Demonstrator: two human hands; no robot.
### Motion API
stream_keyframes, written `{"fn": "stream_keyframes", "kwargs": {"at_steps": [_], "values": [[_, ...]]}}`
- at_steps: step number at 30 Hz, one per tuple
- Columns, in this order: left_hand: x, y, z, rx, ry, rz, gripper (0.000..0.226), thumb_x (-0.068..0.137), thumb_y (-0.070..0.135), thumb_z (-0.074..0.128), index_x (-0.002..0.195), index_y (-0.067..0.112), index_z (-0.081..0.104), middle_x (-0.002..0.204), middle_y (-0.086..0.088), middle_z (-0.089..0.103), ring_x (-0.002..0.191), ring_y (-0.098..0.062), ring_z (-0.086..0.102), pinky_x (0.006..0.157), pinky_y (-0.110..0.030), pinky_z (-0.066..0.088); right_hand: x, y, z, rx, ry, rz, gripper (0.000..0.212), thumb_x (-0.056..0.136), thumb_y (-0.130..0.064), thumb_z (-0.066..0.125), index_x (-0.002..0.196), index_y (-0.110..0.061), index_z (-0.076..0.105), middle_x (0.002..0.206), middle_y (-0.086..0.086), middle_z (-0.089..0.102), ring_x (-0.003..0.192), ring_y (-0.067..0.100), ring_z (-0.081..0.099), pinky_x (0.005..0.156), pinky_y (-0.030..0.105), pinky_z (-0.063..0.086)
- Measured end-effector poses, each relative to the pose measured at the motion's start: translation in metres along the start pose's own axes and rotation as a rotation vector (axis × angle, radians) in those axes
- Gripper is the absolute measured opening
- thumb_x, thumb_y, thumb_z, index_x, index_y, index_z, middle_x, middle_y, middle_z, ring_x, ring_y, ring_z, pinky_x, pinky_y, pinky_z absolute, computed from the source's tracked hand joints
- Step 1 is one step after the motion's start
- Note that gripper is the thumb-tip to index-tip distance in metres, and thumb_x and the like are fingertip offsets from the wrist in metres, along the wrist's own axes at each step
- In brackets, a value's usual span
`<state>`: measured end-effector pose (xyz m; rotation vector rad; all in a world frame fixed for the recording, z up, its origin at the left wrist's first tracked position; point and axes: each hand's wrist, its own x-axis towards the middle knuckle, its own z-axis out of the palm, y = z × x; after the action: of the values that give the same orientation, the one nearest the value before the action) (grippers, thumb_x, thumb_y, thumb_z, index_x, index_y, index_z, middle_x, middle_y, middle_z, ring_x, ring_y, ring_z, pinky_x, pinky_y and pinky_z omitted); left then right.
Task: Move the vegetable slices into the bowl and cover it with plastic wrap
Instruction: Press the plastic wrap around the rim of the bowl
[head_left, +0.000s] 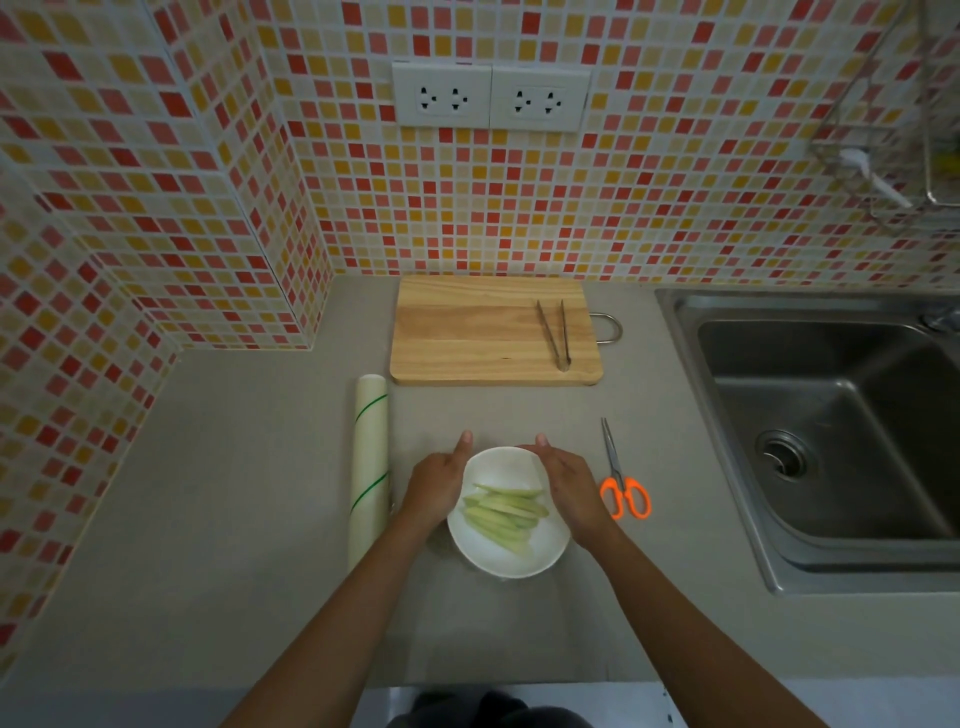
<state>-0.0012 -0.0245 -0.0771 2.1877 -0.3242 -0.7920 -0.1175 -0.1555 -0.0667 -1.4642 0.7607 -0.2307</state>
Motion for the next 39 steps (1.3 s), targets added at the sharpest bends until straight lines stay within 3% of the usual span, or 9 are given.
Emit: {"fn": "stream_keyframes", "kwargs": {"at_steps": [6, 10, 13, 19, 24, 28, 34, 37, 39], "values": [[-0.007, 0.001, 0.002, -0.054, 0.161, 0.124, 0.060, 0.095, 0.052, 0.043, 0.054, 0.008, 0.045, 0.057, -0.007, 0.052, 0.061, -0.021, 0.050, 0.066, -0.035, 0.040, 0.001, 0.002, 0.000, -0.006, 0.034, -0.019, 0.044, 0.100, -0.034, 0.043, 0.092, -0.007, 0.076, 0.085, 0.006, 0.075, 0.074, 0.002, 0.068, 0.065, 0.011, 0.051], [-0.007, 0.002, 0.001, -0.003, 0.155, 0.081, 0.068, 0.092, 0.057, 0.044, 0.041, 0.014, 0.036, 0.043, -0.002, 0.042, 0.048, -0.019, 0.045, 0.059, -0.033, 0.035, 0.001, 0.002, 0.000, -0.005, 0.019, -0.014, 0.039, 0.099, -0.031, 0.046, 0.095, -0.005, 0.075, 0.091, 0.016, 0.074, 0.083, 0.017, 0.068, 0.078, 0.033, 0.054], [-0.003, -0.001, 0.001, -0.077, 0.125, 0.020, 0.067, 0.091, 0.057, 0.047, 0.041, 0.013, 0.041, 0.047, -0.004, 0.049, 0.053, -0.022, 0.050, 0.062, -0.032, 0.038, 0.001, 0.004, -0.001, -0.005, 0.014, -0.028, 0.036, 0.099, -0.027, 0.048, 0.098, -0.002, 0.074, 0.097, 0.021, 0.073, 0.090, 0.024, 0.067, 0.086, 0.043, 0.053], [0.001, -0.010, -0.003, -0.390, -0.009, -0.058, 0.044, 0.083, 0.045, 0.067, 0.052, 0.015, 0.064, 0.048, 0.004, 0.061, 0.053, -0.013, 0.055, 0.057, -0.027, 0.043, 0.002, 0.004, -0.003, -0.014, 0.021, -0.006, 0.036, 0.098, -0.027, 0.048, 0.095, -0.002, 0.074, 0.088, 0.015, 0.071, 0.084, 0.020, 0.063, 0.078, 0.036, 0.050], [-0.001, -0.016, -0.003, -0.309, 0.098, 0.073, 0.053, 0.083, 0.036, 0.070, 0.050, 0.020, 0.032, 0.050, 0.002, 0.029, 0.049, -0.009, 0.028, 0.045, -0.024, 0.024, 0.002, 0.002, -0.002, -0.064, 0.024, -0.007, 0.037, 0.097, -0.024, 0.050, 0.092, 0.007, 0.069, 0.079, 0.010, 0.061, 0.077, 0.018, 0.055, 0.073, 0.033, 0.044], [-0.007, -0.016, 0.002, -0.231, 0.194, 0.170, 0.056, 0.084, 0.034, 0.069, 0.051, 0.022, 0.026, 0.048, 0.010, 0.022, 0.044, -0.003, 0.022, 0.041, -0.018, 0.019, 0.001, 0.002, -0.001, -0.080, 0.034, -0.019, 0.039, 0.098, -0.024, 0.049, 0.091, 0.012, 0.064, 0.077, 0.010, 0.056, 0.076, 0.018, 0.051, 0.072, 0.032, 0.041], [-0.006, -0.020, -0.002, -0.052, 0.226, 0.206, 0.031, 0.086, 0.037, 0.062, 0.067, 0.018, 0.047, 0.069, 0.006, 0.055, 0.063, -0.013, 0.050, 0.063, -0.033, 0.041, 0.003, 0.002, 0.000, -0.100, 0.047, -0.010, 0.037, 0.098, -0.023, 0.049, 0.089, 0.007, 0.069, 0.077, 0.009, 0.059, 0.075, 0.016, 0.053, 0.071, 0.032, 0.042], [-0.005, -0.018, -0.005, 0.061, 0.320, 0.264, 0.024, 0.094, 0.035, 0.053, 0.085, 0.013, 0.057, 0.087, -0.003, 0.058, 0.078, -0.022, 0.058, 0.069, -0.034, 0.042, 0.002, 0.002, 0.001, -0.098, 0.064, -0.015, 0.035, 0.098, -0.022, 0.049, 0.089, 0.003, 0.071, 0.079, 0.008, 0.063, 0.076, 0.015, 0.055, 0.071, 0.030, 0.043], [-0.008, -0.015, -0.008, 0.025, 0.407, 0.290, 0.030, 0.099, 0.030, 0.043, 0.084, 0.008, 0.056, 0.085, -0.010, 0.059, 0.082, -0.029, 0.057, 0.070, -0.037, 0.041, 0.001, 0.002, 0.002, -0.093, 0.068, -0.013, 0.035, 0.098, -0.022, 0.048, 0.090, 0.001, 0.072, 0.079, 0.008, 0.064, 0.077, 0.016, 0.057, 0.072, 0.030, 0.044]]}}
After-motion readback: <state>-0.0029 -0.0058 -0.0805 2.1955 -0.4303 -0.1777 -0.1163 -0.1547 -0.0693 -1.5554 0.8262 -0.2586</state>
